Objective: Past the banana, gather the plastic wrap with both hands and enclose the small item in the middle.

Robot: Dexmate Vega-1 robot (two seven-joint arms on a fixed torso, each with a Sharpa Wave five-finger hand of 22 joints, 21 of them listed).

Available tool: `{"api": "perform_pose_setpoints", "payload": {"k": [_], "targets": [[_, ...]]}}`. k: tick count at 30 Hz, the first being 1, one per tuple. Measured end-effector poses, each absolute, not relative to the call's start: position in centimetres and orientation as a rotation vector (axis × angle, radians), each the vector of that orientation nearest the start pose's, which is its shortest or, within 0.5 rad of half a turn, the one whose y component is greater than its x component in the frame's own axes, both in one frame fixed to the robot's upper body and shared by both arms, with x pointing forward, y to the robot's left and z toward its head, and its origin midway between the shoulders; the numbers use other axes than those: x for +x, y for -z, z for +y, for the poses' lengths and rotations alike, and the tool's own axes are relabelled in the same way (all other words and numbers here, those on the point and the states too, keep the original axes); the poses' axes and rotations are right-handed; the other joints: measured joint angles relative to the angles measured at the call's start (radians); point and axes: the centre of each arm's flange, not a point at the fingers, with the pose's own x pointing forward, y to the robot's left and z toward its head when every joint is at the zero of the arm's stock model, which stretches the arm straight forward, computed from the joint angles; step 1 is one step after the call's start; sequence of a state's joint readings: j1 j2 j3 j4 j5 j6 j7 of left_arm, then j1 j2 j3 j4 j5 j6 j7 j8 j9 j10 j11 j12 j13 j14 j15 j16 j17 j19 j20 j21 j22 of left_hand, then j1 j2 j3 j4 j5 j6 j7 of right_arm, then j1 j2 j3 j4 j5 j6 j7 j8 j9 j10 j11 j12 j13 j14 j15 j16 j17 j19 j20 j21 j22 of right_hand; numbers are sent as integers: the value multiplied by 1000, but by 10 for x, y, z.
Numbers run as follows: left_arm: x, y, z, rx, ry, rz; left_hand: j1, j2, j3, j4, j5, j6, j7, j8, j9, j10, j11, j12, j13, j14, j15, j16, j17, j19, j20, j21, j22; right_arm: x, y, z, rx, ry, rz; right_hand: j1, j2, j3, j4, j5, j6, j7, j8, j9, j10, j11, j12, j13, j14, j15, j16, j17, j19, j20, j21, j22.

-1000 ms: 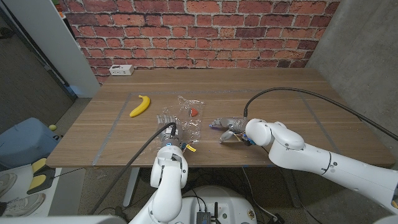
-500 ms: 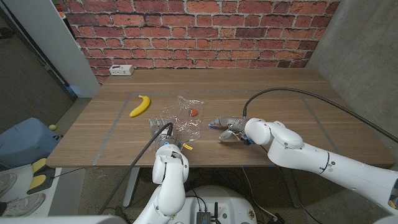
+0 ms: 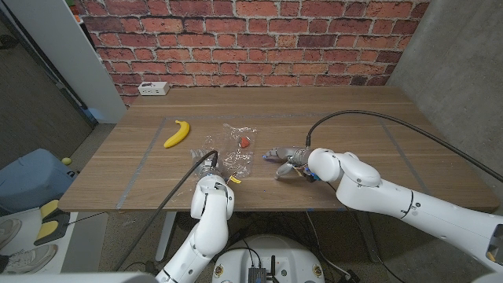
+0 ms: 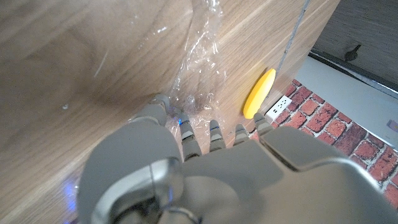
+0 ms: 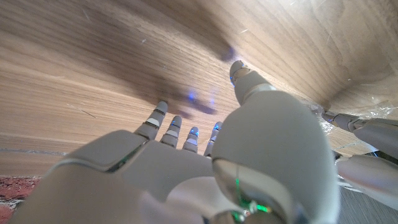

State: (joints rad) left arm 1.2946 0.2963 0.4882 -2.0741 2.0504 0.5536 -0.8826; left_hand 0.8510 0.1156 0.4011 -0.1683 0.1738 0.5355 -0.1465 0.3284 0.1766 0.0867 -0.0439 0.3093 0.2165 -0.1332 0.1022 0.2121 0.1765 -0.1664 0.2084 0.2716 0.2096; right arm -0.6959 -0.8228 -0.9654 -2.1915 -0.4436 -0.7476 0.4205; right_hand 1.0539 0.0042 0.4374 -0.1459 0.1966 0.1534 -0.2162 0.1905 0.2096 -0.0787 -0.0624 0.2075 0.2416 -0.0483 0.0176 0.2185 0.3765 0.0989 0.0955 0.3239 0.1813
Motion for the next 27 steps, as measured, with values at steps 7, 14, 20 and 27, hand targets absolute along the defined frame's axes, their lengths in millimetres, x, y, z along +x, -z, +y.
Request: {"api": "perform_pose_setpoints", "payload": {"k": [7, 14, 20, 27], "targets": [[499, 106, 171, 1873, -323, 106, 57, 21, 5, 5, 0, 229, 143, 42, 8, 194, -39, 28, -12, 151, -67, 12, -5, 104, 2, 25, -10, 526, 71, -98, -1437, -457, -220, 0, 0, 0, 0, 0, 0, 0, 2, 0, 4, 4, 4, 0, 0, 0, 0, -1, 0, -1, 0, 0], [505, 103, 170, 1790, -345, -27, 82, 76, 36, 36, 0, 319, 164, 26, 42, 228, -24, 10, -11, 198, -68, 8, -5, 149, 4, 33, -10, 528, 71, -101, -1428, -447, -229, 7, 7, -4, -4, 0, 8, -3, 6, 0, 3, 3, 4, 0, -1, 1, 0, -3, -9, 8, -16, 0], [505, 93, 169, 1791, -359, -65, 80, 92, 77, 77, 0, 328, 163, 27, 80, 220, -16, -4, -5, 198, -54, 1, 3, 168, 5, 41, -7, 527, 69, -100, -1417, -436, -256, 7, 7, -17, -6, 0, -8, -3, 6, 0, -35, 9, -4, 0, -29, 18, -5, -10, -48, 32, -37, 0], [502, 82, 170, 1667, -327, -148, 80, 92, 99, 99, -3, 344, 150, 46, 106, 220, -16, -13, -4, 205, -61, 1, 7, 181, 4, 50, -2, 518, 71, -106, -1383, -400, -331, -62, -30, -73, 27, 21, -95, 2, -6, -5, -56, 16, -8, 0, -40, 18, -5, -10, -58, 31, -54, 0]]}}
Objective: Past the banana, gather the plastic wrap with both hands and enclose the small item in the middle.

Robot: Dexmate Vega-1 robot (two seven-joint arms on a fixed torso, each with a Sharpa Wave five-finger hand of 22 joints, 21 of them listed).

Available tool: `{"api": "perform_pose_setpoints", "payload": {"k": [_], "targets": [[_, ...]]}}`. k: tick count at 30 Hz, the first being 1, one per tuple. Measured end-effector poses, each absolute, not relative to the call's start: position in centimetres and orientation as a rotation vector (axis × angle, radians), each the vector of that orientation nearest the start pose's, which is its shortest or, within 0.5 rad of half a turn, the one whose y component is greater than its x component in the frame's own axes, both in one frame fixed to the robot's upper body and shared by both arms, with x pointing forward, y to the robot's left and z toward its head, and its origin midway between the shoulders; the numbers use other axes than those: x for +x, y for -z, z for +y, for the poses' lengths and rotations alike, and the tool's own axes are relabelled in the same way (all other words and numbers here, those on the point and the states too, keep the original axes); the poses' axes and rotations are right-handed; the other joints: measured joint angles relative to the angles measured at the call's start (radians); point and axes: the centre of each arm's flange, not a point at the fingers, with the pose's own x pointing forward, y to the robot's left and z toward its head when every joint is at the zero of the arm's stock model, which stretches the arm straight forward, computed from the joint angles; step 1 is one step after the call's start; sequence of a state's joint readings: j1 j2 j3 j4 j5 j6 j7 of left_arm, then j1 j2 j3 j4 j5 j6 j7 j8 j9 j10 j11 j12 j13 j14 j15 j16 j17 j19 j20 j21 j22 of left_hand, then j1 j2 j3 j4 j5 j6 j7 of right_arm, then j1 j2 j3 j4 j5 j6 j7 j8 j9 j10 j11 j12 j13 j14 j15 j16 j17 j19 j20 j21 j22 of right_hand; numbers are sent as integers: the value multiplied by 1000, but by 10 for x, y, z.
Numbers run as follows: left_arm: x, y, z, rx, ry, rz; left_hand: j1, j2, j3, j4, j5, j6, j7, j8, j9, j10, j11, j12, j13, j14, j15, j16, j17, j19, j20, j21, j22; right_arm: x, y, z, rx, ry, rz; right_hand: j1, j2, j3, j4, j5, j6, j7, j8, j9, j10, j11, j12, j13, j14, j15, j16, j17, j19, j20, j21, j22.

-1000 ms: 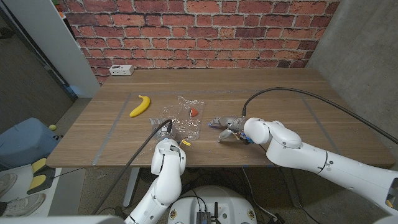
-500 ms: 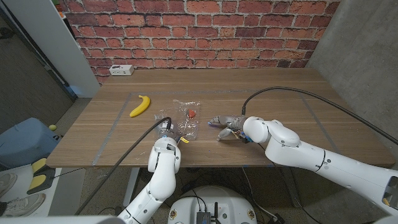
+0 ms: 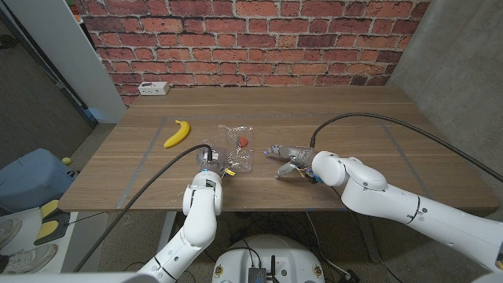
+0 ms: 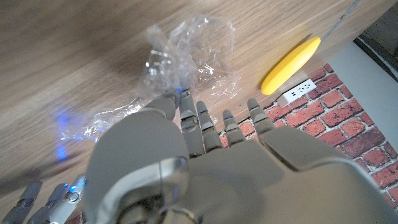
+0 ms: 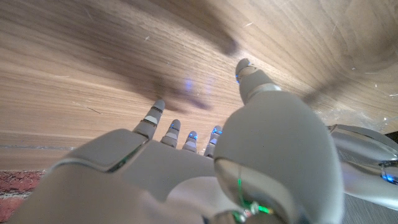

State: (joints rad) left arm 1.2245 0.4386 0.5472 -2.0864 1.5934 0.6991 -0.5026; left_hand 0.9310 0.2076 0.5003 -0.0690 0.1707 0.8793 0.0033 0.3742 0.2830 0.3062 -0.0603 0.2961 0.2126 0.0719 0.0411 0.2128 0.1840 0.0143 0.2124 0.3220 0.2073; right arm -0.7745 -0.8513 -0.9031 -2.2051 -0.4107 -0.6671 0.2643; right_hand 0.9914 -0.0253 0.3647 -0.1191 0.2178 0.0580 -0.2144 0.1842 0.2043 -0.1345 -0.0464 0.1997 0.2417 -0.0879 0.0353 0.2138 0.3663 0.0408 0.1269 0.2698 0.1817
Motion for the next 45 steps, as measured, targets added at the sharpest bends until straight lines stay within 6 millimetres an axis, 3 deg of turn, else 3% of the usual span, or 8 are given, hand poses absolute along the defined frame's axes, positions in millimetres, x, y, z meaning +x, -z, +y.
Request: {"api": "perform_pose_setpoints", "payload": {"k": [4, 12, 23, 29, 34, 42, 44, 45], "targets": [[500, 76, 169, 1622, -274, -178, 0, 0, 18, 19, 3, -9, -7, 8, 27, -18, 12, -14, 4, -15, 15, 0, 5, 0, 0, 0, 0, 513, 80, -111, -1338, -366, -401, -28, -9, -23, 16, 9, -7, 0, 0, 2, 8, 8, 8, 3, 13, -9, 12, 0, 23, -3, 0, 3], [492, 61, 171, 1563, -165, -213, 10, 1, 54, 48, 8, -43, 10, 41, 77, -30, 16, -19, 13, -22, 15, 1, 9, 29, -15, 19, 5, 509, 86, -115, -1278, -308, -525, -34, -7, -33, 13, 34, 24, -6, 20, 3, 24, -2, 16, 2, 38, -16, 19, 0, 64, -19, 9, 2], [485, 34, 188, 1519, -54, -252, 24, 0, 75, 48, 8, -60, 38, 66, 120, -16, 30, -19, 22, -14, 14, 8, 9, 36, -21, 30, 9, 500, 80, -111, -1226, -242, -706, 42, 43, -28, -23, 56, 111, -5, 46, 3, 116, -41, 51, 0, 124, -61, 56, -9, 151, -51, 33, 2], [488, 40, 183, 1410, 163, -247, 34, -1, 83, 47, 7, -67, 46, 80, 138, -7, 39, -19, 27, -11, 18, 8, 9, 36, -21, 30, 9, 500, 87, -112, -1172, -176, -795, 85, 57, -73, -32, 56, 466, -4, 144, 5, 299, -90, 95, -14, 248, -72, 111, -14, 270, -85, 59, 2], [488, 34, 188, 1400, 199, -254, 35, 0, 86, 50, 6, -69, 48, 86, 150, -7, 39, -19, 27, -9, 20, 8, 9, 36, -21, 30, 14, 495, 85, -111, -1144, -137, -870, 104, 63, -105, -25, 56, 750, 5, 208, -8, 403, -110, 105, -20, 292, -72, 141, -12, 306, -106, 63, 2], [489, 31, 190, 1306, 334, -270, 35, 0, 87, 51, 7, -78, 56, 101, 169, -2, 45, -19, 32, -9, 20, 8, 13, 36, -21, 37, 14, 494, 90, -108, -1103, -96, -932, 109, 73, -124, -19, 56, 937, 66, 248, -13, 505, -128, 123, -24, 330, -72, 164, -6, 335, -113, 69, 2], [489, 31, 190, 1286, 358, -275, 35, 0, 87, 51, 12, -78, 56, 101, 172, -2, 45, -19, 32, -9, 20, 8, 14, 36, -21, 37, 14, 495, 90, -107, -1101, -92, -934, 108, 74, -124, -19, 56, 944, 65, 243, -12, 513, -127, 123, -24, 335, -76, 164, -7, 340, -111, 71, 2], [490, 31, 192, 1277, 371, -276, 38, -4, 90, 54, 12, -82, 60, 106, 175, -2, 45, -19, 32, -9, 20, 8, 14, 36, -21, 37, 14, 496, 91, -106, -1101, -91, -935, 106, 76, -124, -19, 56, 895, 53, 216, -14, 512, -125, 119, -24, 335, -76, 163, -8, 344, -107, 71, 2]]}}
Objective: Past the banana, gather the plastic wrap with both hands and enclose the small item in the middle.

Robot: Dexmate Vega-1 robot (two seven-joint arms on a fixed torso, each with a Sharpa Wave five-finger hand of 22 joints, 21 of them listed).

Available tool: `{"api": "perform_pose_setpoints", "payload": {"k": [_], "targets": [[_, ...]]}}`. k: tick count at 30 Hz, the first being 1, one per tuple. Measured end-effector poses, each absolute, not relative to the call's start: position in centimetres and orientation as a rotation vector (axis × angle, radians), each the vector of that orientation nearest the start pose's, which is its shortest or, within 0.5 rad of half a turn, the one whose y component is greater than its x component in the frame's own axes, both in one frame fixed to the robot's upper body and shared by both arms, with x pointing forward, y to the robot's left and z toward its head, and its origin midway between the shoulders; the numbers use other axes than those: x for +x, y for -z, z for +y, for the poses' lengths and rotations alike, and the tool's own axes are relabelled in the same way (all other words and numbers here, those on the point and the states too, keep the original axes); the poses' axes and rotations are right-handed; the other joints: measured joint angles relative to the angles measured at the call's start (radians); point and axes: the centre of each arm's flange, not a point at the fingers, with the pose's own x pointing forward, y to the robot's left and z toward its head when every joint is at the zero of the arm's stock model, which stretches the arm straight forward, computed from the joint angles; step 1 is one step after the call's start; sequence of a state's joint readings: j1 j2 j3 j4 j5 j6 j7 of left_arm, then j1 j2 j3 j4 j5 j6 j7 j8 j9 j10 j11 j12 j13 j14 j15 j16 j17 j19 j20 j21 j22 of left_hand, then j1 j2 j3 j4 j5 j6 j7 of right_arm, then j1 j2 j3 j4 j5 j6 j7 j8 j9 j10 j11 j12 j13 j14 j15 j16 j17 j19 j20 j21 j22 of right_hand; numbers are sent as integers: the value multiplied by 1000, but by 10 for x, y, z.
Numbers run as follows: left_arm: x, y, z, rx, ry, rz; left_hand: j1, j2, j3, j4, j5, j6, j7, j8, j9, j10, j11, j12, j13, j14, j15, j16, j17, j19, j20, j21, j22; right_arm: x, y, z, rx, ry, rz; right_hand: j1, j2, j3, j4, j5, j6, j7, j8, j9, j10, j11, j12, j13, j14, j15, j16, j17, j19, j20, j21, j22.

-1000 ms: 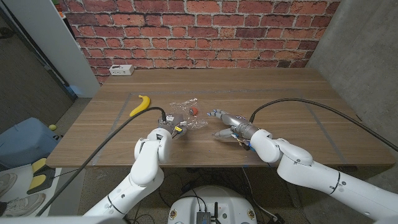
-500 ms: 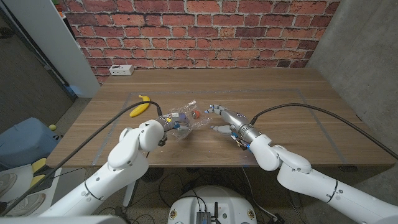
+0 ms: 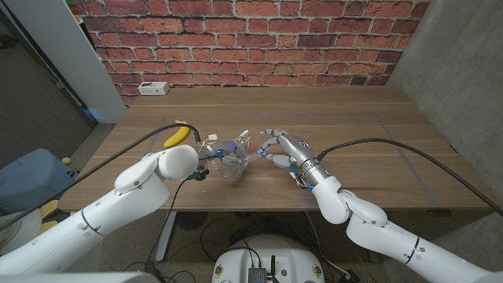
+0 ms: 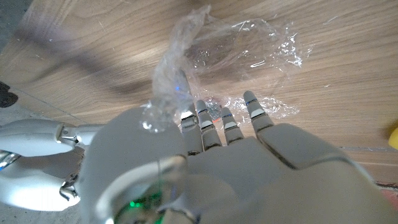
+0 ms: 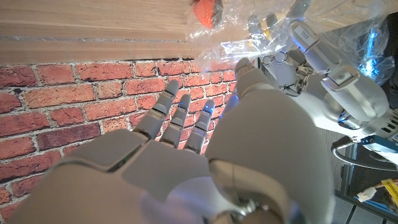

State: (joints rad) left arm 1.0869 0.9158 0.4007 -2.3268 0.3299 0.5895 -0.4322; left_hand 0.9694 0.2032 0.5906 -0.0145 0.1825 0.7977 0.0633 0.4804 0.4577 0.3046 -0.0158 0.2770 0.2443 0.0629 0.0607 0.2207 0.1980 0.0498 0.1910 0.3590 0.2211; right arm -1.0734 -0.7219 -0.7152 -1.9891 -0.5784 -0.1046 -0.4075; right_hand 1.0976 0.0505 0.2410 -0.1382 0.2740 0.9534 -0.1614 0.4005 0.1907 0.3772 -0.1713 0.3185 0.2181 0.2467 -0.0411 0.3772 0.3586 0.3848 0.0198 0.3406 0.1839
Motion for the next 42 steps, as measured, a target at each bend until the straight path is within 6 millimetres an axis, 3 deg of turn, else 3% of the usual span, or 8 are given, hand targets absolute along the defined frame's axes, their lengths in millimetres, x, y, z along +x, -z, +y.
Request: {"api": "perform_pose_setpoints", "payload": {"k": [5, 7, 9, 14, 19, 22, 33, 42], "targets": [[492, 28, 200, 1263, 383, -276, 0, 0, 5, -3, 0, -4, 4, 8, 12, 5, 5, 0, 5, 0, 0, 0, -2, 0, 0, 4, 0, 498, 90, -105, -1122, -93, -922, 0, 0, 10, -10, 0, -280, -47, -164, -5, -85, 30, -60, 0, -24, 2, -41, -11, -14, 13, -10, 0], [493, 26, 205, 1280, 374, -268, 0, 0, 5, -3, 0, -7, 7, 13, 18, 5, 5, 0, 5, 0, 0, 0, -3, 0, 0, 4, 2, 501, 92, -106, -1142, -91, -902, 1, -1, 10, -10, 0, -369, -52, -204, -3, -113, 33, -77, 1, -30, 3, -53, -15, -17, 16, -16, 0], [492, 27, 201, 1220, 405, -288, 1, 1, 5, -3, 0, -7, 7, 15, 22, 5, 5, 0, 5, 0, 0, 0, -3, 0, 0, 4, 5, 499, 87, -103, -1135, -88, -906, 7, -7, 10, -10, 0, -442, -56, -225, -2, -135, 34, -89, 3, -39, 2, -60, -16, -21, 20, -20, 0], [495, 24, 209, 1197, 407, -287, 9, 1, 5, -3, 0, -9, 9, 23, 32, 5, 5, 0, 9, 0, 0, 0, -3, 0, 0, 8, 5, 500, 86, -102, -1158, -82, -887, 2, -11, 12, -8, 4, -517, -57, -227, -2, -167, 35, -102, 3, -51, 3, -71, -13, -28, 27, -27, 0], [503, 22, 218, 1148, 415, -288, 9, 1, 9, -7, 0, -9, 9, 34, 40, 9, 9, 0, 9, 0, 0, 0, -3, 0, 0, 8, 5, 501, 84, -100, -1150, -76, -884, -81, -15, -12, 30, 4, -682, -46, -235, -2, -216, 57, -115, 8, -63, 5, -75, 0, -35, 34, -35, 0], [508, 19, 224, 1119, 418, -287, 9, 1, 9, -8, 0, -14, 14, 37, 49, 14, 7, 0, 14, 4, 4, 5, -3, 0, 0, 14, 5, 503, 83, -101, -1133, -65, -885, -111, -16, -23, 43, 4, -730, -26, -235, -2, -236, 70, -119, 8, -67, 1, -82, 3, -35, 34, -35, 5], [540, 9, 242, 975, 497, -256, 9, 1, 25, 0, 7, -49, 30, 68, 104, 50, 44, 8, 26, 123, 31, 35, -8, 71, -9, 64, 14, 507, 83, -104, -1071, -27, -913, -134, -13, -30, 50, 4, -744, -3, -224, -2, -242, 77, -119, 7, -69, 0, -82, 6, -35, 34, -35, 5], [565, -10, 244, 861, 629, -211, 9, 1, 69, 38, 21, -118, 48, 97, 162, 76, 80, 8, 32, 231, 33, 43, -12, 163, -24, 136, 35, 509, 87, -110, -1038, -1, -921, -134, -13, -31, 51, 12, -722, 12, -212, -2, -232, 79, -111, 7, -61, 0, -82, 6, -31, 30, -35, 5]]}}
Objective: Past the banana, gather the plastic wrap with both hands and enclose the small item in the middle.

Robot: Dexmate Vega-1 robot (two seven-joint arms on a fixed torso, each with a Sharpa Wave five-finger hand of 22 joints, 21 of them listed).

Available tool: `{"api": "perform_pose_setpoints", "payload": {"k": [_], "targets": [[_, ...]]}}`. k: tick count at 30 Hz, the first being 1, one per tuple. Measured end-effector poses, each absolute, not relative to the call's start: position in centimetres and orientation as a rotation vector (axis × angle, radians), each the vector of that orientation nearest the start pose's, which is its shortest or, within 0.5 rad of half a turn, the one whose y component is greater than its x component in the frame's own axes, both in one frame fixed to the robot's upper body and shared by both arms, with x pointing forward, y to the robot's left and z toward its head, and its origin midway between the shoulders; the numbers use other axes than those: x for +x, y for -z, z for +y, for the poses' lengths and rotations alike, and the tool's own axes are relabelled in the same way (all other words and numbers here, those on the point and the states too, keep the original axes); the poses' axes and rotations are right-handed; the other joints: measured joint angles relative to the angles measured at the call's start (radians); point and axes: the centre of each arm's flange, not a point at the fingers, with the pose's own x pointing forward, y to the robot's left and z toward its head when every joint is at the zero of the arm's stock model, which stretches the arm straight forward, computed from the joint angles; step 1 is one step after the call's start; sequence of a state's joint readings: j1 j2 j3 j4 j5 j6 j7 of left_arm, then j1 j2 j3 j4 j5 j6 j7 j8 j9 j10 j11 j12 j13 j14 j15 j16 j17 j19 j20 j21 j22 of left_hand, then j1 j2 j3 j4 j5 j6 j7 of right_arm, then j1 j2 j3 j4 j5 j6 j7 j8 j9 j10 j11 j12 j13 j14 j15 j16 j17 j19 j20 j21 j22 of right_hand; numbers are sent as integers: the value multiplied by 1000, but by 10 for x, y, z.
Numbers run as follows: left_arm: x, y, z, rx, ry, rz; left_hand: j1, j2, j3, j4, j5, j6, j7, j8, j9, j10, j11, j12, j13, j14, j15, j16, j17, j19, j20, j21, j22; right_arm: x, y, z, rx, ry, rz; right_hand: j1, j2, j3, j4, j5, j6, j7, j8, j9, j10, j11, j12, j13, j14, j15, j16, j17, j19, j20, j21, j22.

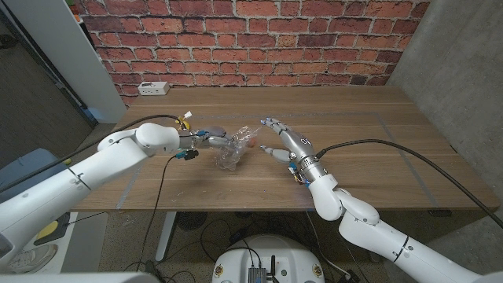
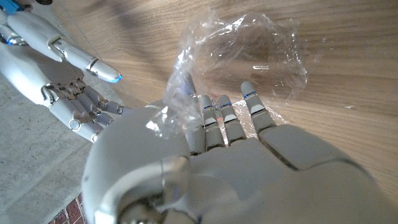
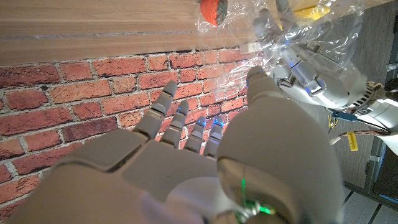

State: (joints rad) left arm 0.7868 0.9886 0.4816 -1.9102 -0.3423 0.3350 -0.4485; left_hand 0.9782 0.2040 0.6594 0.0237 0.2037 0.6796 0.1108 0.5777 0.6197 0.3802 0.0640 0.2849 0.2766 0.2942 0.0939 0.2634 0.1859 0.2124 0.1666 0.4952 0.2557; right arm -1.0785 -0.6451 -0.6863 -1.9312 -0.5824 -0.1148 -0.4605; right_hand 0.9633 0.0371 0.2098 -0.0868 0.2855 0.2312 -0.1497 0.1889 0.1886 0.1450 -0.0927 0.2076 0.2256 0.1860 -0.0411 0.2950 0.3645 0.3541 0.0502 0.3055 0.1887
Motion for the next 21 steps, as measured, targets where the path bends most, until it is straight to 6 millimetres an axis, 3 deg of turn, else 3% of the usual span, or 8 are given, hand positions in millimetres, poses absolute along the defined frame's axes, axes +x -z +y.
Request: {"api": "perform_pose_setpoints", "payload": {"k": [8, 13, 16, 21], "targets": [[581, -26, 243, 771, 736, -170, -16, 1, 30, 28, 9, -63, 19, 25, 53, -1, 35, -4, 0, 46, 11, 0, 3, 50, -2, 57, 23, 510, 88, -113, -1015, 11, -924, 0, 0, 0, 0, 0, 34, 13, 15, 0, 16, 2, 8, 5, 15, 4, 0, 0, 9, -2, 0, 0], [584, -28, 238, 688, 857, -140, -33, -1, 44, 42, 23, -69, 33, 65, 102, 15, 61, -8, -3, 95, 7, 0, 2, 85, -9, 98, 38, 512, 90, -115, -1008, 11, -919, -9, -1, 7, -7, 8, 137, 18, 45, 0, 88, 3, 34, 5, 62, 2, 5, 2, 37, -4, 0, 0], [585, -30, 238, 647, 899, -135, -43, -10, 50, 47, 35, -69, 40, 95, 136, 38, 68, -8, -7, 127, 3, 0, 0, 100, -13, 125, 46, 512, 90, -116, -1003, 6, -917, -13, 16, 17, -17, 15, 217, 20, 63, 0, 153, 5, 56, 5, 123, 1, 28, 5, 67, -7, 12, 0], [587, -28, 242, 588, 922, -121, -50, -10, 53, 45, 50, -58, 51, 132, 175, 53, 66, -8, -8, 153, 1, 0, 0, 116, -18, 151, 53, 515, 89, -115, -1007, -23, -907, 15, 81, 51, -25, 15, 293, 21, 74, 0, 218, 4, 70, 5, 181, -2, 49, 13, 95, -35, 16, 0]]}}
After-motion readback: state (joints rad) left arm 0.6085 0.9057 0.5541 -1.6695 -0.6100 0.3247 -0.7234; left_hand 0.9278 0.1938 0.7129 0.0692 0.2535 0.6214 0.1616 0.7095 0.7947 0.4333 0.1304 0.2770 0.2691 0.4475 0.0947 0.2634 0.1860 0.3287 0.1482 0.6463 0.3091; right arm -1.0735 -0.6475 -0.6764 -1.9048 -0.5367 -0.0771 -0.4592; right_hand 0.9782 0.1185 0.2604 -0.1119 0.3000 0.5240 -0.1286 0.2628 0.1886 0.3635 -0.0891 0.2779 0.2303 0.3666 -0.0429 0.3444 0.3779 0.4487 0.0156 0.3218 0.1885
